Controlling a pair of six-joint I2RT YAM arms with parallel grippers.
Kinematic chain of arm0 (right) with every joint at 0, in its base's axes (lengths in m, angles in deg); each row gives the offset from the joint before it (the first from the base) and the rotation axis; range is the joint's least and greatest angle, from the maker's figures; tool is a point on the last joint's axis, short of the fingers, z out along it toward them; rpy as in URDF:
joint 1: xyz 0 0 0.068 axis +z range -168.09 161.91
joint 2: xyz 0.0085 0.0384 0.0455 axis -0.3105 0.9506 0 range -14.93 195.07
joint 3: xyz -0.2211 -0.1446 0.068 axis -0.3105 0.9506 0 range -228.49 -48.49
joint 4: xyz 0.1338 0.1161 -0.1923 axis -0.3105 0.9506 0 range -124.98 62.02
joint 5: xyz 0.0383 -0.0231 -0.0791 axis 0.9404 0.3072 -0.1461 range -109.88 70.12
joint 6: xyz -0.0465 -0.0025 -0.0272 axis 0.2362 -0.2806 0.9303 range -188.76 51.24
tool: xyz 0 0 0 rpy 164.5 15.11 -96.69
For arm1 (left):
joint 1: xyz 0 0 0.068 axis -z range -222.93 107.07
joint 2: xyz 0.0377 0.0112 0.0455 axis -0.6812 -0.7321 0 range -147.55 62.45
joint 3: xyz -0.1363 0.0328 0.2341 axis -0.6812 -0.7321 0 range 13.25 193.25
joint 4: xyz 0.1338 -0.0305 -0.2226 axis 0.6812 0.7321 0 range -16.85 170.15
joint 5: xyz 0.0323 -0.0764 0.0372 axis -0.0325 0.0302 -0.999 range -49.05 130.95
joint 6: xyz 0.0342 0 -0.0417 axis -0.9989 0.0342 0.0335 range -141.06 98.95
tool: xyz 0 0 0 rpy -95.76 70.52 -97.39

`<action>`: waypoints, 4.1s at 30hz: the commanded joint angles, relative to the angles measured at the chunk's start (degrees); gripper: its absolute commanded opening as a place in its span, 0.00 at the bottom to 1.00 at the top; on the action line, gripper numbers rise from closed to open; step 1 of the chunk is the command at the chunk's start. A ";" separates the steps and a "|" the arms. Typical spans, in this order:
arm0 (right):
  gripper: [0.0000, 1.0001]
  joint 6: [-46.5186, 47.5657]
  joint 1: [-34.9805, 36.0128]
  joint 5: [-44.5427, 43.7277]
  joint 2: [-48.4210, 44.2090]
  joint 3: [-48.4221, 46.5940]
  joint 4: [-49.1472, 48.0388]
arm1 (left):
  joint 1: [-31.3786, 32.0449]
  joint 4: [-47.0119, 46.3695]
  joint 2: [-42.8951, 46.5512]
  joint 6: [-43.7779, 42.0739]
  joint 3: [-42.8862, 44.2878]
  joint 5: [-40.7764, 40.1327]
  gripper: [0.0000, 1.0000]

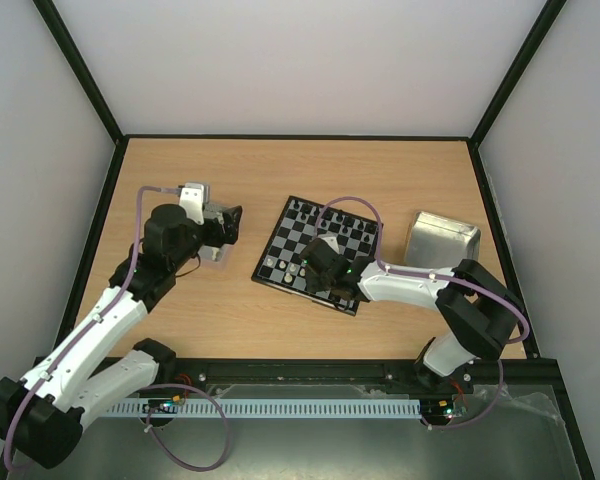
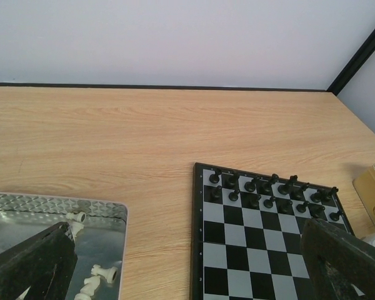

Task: Set up the chess pieces on the board
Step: Place the chess piece on the chessboard, then pick up the chess piece from the storage box, then place the chess piece on the chessboard.

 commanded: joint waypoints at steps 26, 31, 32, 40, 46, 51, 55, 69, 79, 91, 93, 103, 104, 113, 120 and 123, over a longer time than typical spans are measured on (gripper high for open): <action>0.31 -7.20 0.38 -11.82 -16.11 1.49 0.80 | -13.73 13.94 -35.75 13.93 14.99 8.12 0.38; 0.30 -8.19 0.39 -10.94 -16.60 2.44 -0.06 | -14.47 14.79 -45.35 9.06 22.01 5.84 0.41; 0.30 -8.32 0.39 -10.84 -16.82 2.68 -0.27 | -14.51 15.39 -48.11 7.70 23.55 5.69 0.42; 0.30 -8.38 0.40 -11.02 -16.98 3.02 -0.68 | -14.69 22.47 -58.96 1.78 33.23 3.37 0.42; 0.30 -8.39 0.44 -10.95 -16.72 3.18 -1.22 | -14.77 22.34 -60.32 0.85 32.52 2.79 0.26; 0.30 -8.29 0.38 -10.54 -15.99 2.94 -1.46 | -14.78 21.91 -61.23 1.20 32.69 3.43 0.24; 0.30 -8.39 0.44 -10.37 -15.68 3.05 -1.67 | -14.78 21.20 -61.81 1.08 32.93 4.26 0.27; 0.29 -8.52 0.38 -10.20 -15.49 3.14 -1.99 | -14.78 16.52 -62.90 1.63 32.20 0.11 0.31; 0.29 -8.71 0.39 -9.84 -15.47 3.18 -2.18 | -14.35 11.96 -61.37 1.71 29.10 0.00 0.20; 0.29 -8.83 0.38 -8.55 -16.34 3.59 -3.09 | -14.07 13.62 -58.22 5.51 27.66 -0.91 0.12; 0.29 -8.34 0.38 -7.36 -16.76 4.01 -4.62 | -14.07 13.84 -55.69 7.58 26.37 -0.06 0.13; 0.29 -6.36 0.38 1.12 -17.17 5.20 -14.85 | -14.08 10.35 -39.05 21.01 15.80 10.88 0.13; 0.29 -6.25 0.38 2.11 -17.10 5.30 -16.53 | -14.03 9.21 -37.40 23.02 14.35 13.18 0.13; 0.34 -6.90 0.38 8.05 -16.20 6.77 -26.82 | -8.06 -10.60 -27.33 51.18 0.85 31.01 0.12; 0.42 -8.48 0.39 9.41 -16.46 9.26 -32.68 | -1.02 -23.20 -26.00 71.57 -4.02 32.90 0.12; 0.45 -8.81 0.39 9.65 -16.46 9.71 -33.69 | 1.59 -27.01 -25.91 77.30 -4.87 33.27 0.12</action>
